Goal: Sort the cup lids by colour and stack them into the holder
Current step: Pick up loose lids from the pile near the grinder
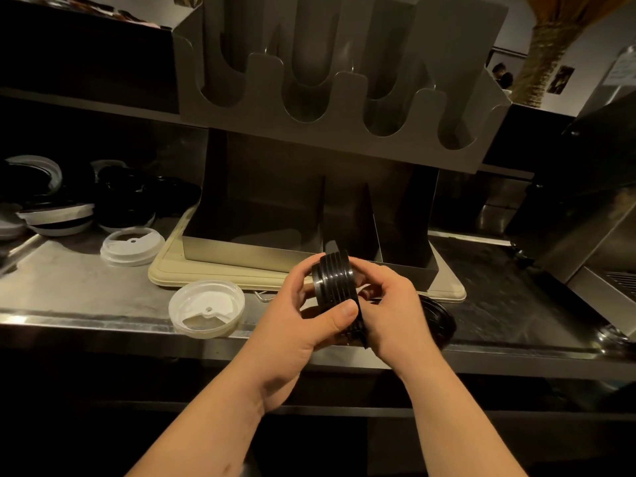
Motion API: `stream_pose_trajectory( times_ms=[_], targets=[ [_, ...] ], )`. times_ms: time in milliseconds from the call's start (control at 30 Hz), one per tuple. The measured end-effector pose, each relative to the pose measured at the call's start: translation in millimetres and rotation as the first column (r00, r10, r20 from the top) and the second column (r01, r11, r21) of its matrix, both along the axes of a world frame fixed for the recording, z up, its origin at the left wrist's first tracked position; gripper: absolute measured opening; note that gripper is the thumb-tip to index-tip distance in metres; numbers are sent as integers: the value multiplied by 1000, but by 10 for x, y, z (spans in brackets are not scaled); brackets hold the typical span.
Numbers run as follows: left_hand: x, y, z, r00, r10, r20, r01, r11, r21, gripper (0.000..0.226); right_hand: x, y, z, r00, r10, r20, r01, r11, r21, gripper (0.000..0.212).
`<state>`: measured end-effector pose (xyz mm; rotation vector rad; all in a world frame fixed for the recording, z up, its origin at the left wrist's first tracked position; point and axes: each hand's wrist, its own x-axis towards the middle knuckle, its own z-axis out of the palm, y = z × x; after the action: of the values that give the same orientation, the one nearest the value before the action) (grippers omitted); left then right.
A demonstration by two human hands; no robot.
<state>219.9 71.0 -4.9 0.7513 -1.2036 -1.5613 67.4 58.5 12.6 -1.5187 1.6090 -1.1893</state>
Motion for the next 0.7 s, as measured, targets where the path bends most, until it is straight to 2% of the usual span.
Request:
stream_pose_trajectory(
  times_ms=[200,267,333,367,400,467,500,567,633,700],
  targets=[
    [-7,-9,-51,995,15,99,-14,1000,-15,79,-18,43,-21,958,69,-277,-89,994,-62,51],
    [8,-20,-57,997,4,82,-5,1000,17,78,-47,48,25,973,83,-216,-94,995,-43,47],
    [24,-45,-61,999,14,42,-17,998,65,78,-100,62,63,993,117,-9,-117,993,-2,37],
    [30,-59,-67,1000,23,3,-23,995,100,79,-131,77,70,981,181,70,-183,982,34,33],
    [34,-71,-71,999,25,-45,-19,990,139,78,-172,96,63,958,269,101,-276,959,67,33],
    [35,-75,-65,996,9,-92,8,983,185,73,-246,131,15,916,396,64,-401,911,95,53],
    [34,-72,-68,998,1,-59,10,984,180,72,-276,137,-7,916,401,29,-402,912,83,62],
    [34,-70,-62,988,19,154,-34,995,98,70,-325,121,-45,941,334,-55,-331,942,54,67],
    [48,-67,-55,913,119,390,-123,992,-16,70,-348,116,-55,934,297,-199,-289,955,70,69],
    [78,-55,-54,830,224,511,-189,975,-119,68,-328,108,-51,882,284,-375,-266,959,101,71]
  ],
)
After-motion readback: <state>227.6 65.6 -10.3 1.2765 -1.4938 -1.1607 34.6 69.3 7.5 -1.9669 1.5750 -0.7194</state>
